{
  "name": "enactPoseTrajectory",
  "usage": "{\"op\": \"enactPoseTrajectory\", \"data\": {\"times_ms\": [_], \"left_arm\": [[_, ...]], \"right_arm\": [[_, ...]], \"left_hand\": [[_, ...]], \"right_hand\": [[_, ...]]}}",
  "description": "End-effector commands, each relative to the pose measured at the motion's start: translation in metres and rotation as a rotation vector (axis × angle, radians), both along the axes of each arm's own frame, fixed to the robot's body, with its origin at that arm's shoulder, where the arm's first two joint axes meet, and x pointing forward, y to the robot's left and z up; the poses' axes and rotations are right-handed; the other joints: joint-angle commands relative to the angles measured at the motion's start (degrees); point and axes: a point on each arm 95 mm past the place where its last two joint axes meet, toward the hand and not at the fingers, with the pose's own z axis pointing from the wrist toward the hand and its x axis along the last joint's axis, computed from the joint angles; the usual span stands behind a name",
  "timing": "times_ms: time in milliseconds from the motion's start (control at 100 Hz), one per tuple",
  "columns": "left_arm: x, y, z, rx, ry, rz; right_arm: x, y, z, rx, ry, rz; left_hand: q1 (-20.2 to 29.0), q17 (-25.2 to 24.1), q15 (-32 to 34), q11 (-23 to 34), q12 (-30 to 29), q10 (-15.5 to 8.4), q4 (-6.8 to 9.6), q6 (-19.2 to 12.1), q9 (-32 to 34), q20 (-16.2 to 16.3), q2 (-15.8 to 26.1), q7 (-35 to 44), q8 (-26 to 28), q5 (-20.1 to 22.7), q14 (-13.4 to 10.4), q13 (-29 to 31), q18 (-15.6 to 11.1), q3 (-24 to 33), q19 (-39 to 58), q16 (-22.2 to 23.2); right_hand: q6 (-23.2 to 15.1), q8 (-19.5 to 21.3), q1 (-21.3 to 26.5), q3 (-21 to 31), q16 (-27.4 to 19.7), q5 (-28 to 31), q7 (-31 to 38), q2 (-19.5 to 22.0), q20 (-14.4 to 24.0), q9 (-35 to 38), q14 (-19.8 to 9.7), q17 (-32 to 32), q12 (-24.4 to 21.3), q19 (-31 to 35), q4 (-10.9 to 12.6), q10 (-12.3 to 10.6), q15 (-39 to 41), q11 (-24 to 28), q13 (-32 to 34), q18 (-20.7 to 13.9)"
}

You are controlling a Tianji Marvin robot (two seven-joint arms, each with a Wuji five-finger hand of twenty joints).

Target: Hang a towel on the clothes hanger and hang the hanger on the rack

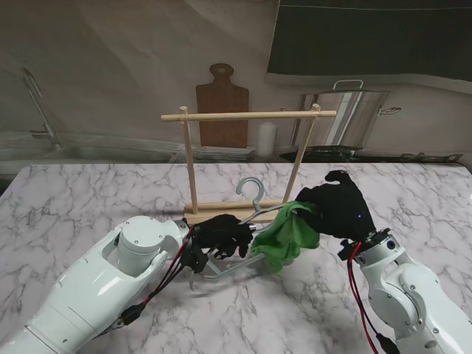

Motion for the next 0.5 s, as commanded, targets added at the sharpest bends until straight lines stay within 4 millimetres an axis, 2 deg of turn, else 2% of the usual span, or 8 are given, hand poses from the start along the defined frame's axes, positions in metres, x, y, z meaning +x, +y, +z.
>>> {"op": "enactPoseTrajectory", "data": {"times_ms": [0,240,490], "left_arm": [[0.002,0.0,0.009,-0.002,-0.019,-0.005],[0.006,0.0,0.023,0.019,-0.048,-0.022],[0.004,-0.011,0.03,0.018,-0.064,-0.074]], "right_arm": [[-0.004,0.001,0.002,0.011,-0.004,0.006],[-0.004,0.006,-0.006,0.013,0.043,0.033],[0.012,0.014,-0.022,-0.029,0.104,0.02]], "left_hand": [[2.4,2.1,1.9,0.1,0.6,0.5,0.33,-1.0,0.5,-0.8,4.5,-0.2,-0.3,1.9,7.4,0.3,-9.3,0.0,23.1,0.2],[2.5,2.1,1.9,0.0,0.6,0.6,0.35,-1.0,0.5,-0.8,4.4,-0.2,-0.3,1.9,7.2,0.4,-9.3,0.0,23.1,0.1],[2.5,2.1,1.9,0.0,0.6,0.5,0.35,-1.1,0.5,-0.8,4.4,-0.3,-0.3,1.9,7.2,0.3,-9.3,0.0,23.1,0.1]], "right_hand": [[-1.0,0.6,2.5,2.2,0.2,1.4,1.9,3.0,0.3,1.3,-1.8,-0.8,-0.1,0.3,0.6,3.1,1.3,2.7,2.0,1.3],[-1.2,0.5,2.4,2.2,0.0,1.2,1.8,3.1,0.2,1.1,-1.9,-0.8,-0.3,0.3,0.5,2.9,1.1,2.4,1.8,1.3],[-1.0,0.4,2.6,1.9,-0.1,1.1,1.8,3.3,0.1,1.0,-1.9,-0.9,-0.5,0.3,0.5,3.0,1.0,2.1,1.8,1.2]]}}
